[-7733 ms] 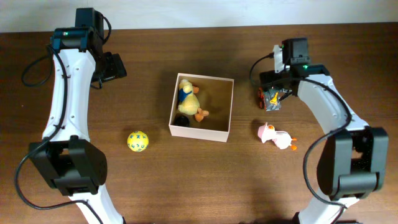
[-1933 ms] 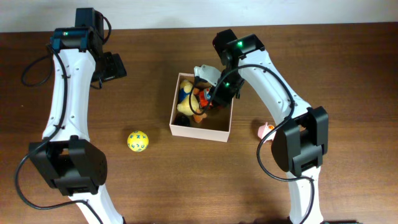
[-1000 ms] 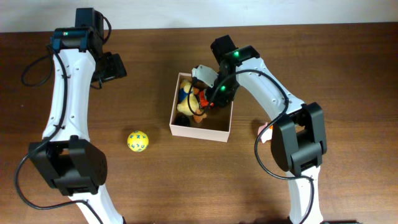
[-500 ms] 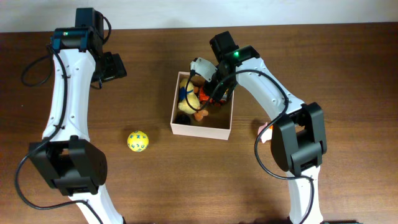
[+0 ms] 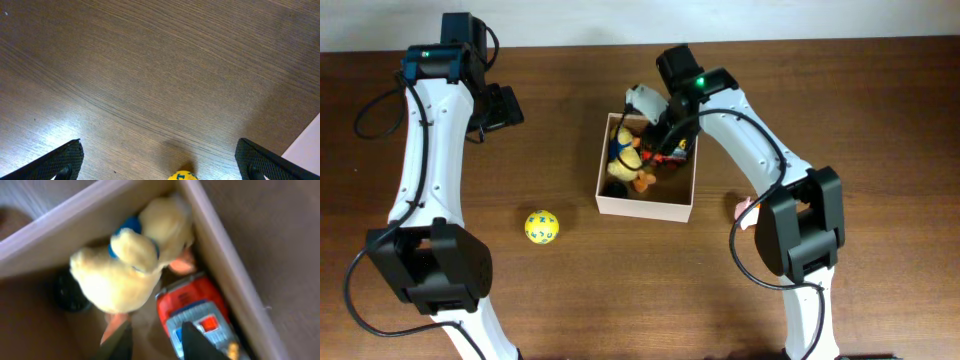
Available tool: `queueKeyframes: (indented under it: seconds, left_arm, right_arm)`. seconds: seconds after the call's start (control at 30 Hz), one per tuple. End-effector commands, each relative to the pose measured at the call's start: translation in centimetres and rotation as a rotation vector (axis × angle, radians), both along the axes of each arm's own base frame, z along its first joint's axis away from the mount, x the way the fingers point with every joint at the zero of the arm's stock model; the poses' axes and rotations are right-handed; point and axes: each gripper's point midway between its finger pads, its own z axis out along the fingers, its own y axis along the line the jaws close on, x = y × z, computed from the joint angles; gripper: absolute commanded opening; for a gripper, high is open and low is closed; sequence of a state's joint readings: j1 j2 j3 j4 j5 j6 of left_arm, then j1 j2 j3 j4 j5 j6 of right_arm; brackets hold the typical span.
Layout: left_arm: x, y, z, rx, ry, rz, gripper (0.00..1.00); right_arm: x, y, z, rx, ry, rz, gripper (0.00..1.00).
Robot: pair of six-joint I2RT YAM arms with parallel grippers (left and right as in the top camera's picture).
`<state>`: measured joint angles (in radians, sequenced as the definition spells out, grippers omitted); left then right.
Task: Pack container
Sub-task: 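Raise right gripper out of the box and move it right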
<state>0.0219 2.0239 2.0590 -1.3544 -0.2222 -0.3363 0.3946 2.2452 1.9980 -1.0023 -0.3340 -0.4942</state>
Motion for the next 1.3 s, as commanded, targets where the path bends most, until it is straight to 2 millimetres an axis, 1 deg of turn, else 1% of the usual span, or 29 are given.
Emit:
queueKeyframes:
  seconds: [0.0,0.1,0.17,0.23,0.3,0.33,0.37,0.43,0.5,0.53,0.57,0.67,0.77,0.9,1.0,1.07,1.1,1.13,1.2,1.23,1.27]
  left_arm:
    - [0.1,0.2,-0.1,0.012,0.006,-0.006,0.99]
    - [0.1,0.2,-0.1,0.012,0.006,-0.006,0.99]
    - [0.1,0.2,-0.1,0.012,0.006,-0.005,0.99]
    - [0.1,0.2,-0.1,0.012,0.006,-0.006,0.99]
    - [0.1,0.2,-0.1,0.012,0.006,-0.006,0.99]
    - [0.1,0.2,-0.1,0.012,0.006,-0.006,0.99]
    - [0.1,0.2,-0.1,0.012,0.006,-0.006,0.99]
    - [0.1,0.2,-0.1,0.012,0.006,-0.005,0.99]
    - [0.1,0.2,-0.1,0.012,0.006,-0.006,0.99]
    - [0.1,0.2,-0.1,0.012,0.006,-0.006,0.99]
    - [0.1,0.2,-0.1,0.012,0.006,-0.006,0.99]
    - [0.1,0.2,-0.1,0.012,0.006,-0.006,0.99]
    - [0.1,0.2,-0.1,0.012,0.006,-0.006,0.99]
    - [0.1,0.2,-0.1,0.012,0.005,-0.006,0.99]
    - [0.1,0.2,-0.1,0.012,0.006,-0.006,0.99]
    - [0.1,0.2,-0.1,0.012,0.006,-0.006,0.99]
    - [0.1,0.2,-0.1,0.012,0.006,-0.006,0.99]
    - [0.1,0.2,-0.1,0.012,0.006,-0.006,0.99]
    - [0.1,0.2,-0.1,0.012,0.006,-0.006,0.99]
    - [0.1,0.2,-0.1,0.012,0.006,-0.006,0.99]
    - [0.1,0.2,-0.1,0.012,0.006,-0.006,0.99]
  right_arm:
    - [1.6,0.9,6.1,0.054,-0.11,-0.026,0.41]
    - [2.0,0.8,9.1,0.069,-0.151,-0.03,0.47]
    - [2.6,-0.1,10.8,0.049,-0.18,-0.073,0.51]
    - [3.6,-2.5,12.4,-0.016,-0.21,-0.204,0.54]
    - [4.0,-5.0,13.4,-0.08,-0.228,-0.309,0.55]
    - [4.0,-7.1,14.2,-0.134,-0.231,-0.38,0.58]
    - [3.7,-8.7,14.7,-0.166,-0.225,-0.416,0.63]
    - [3.1,-10.8,15.1,-0.203,-0.198,-0.469,0.75]
    - [2.1,-13.2,15.1,-0.232,-0.147,-0.529,0.8]
    - [1.3,-15.0,14.7,-0.251,-0.088,-0.585,0.84]
    - [0.8,-15.9,14.4,-0.259,-0.055,-0.622,0.88]
    - [-1.1,-19.4,13.7,-0.294,0.059,-0.735,0.95]
    - [-1.1,-20.9,13.9,-0.268,0.077,-0.778,1.0]
    - [-1.0,-22.1,13.9,-0.267,0.079,-0.805,0.99]
    - [-1.3,-22.4,15.0,-0.255,0.056,-0.814,0.99]
    - [-1.8,-22.4,16.4,-0.239,0.027,-0.818,0.99]
    - [-2.2,-22.5,17.6,-0.225,0.001,-0.822,0.99]
    - [-2.5,-22.5,18.3,-0.217,-0.015,-0.824,0.99]
    - [-3.6,-22.6,20.8,-0.187,-0.072,-0.831,0.99]
    - [-4.6,-22.6,22.6,-0.164,-0.111,-0.841,0.99]
    - [-5.4,-22.8,23.9,-0.148,-0.139,-0.858,0.99]
